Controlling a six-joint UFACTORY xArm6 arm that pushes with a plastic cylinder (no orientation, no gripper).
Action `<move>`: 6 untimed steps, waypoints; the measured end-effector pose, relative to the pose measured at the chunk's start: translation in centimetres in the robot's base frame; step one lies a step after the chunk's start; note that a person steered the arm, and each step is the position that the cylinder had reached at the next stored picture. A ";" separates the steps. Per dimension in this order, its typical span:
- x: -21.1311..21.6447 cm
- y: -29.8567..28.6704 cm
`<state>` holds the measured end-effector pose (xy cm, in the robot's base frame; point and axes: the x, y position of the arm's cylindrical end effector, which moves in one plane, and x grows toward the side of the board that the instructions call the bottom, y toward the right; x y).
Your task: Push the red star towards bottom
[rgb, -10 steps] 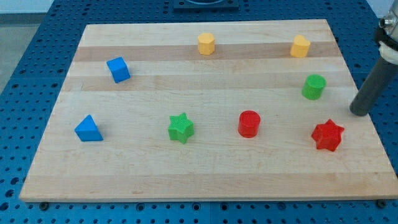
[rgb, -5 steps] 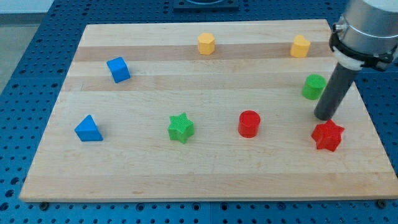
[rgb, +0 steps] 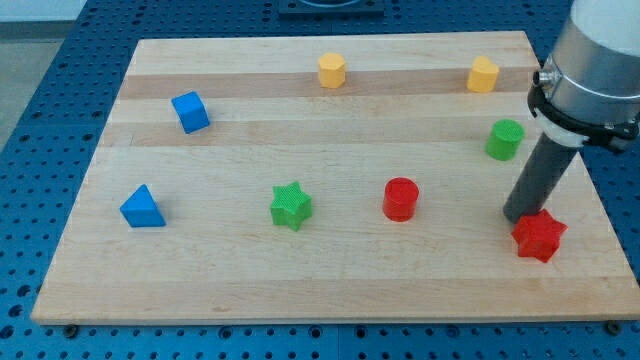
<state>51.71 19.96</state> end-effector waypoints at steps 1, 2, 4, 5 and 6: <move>0.0 0.0; 0.1 0.0; -1.0 -1.3; -2.0 -3.7; -2.0 -4.1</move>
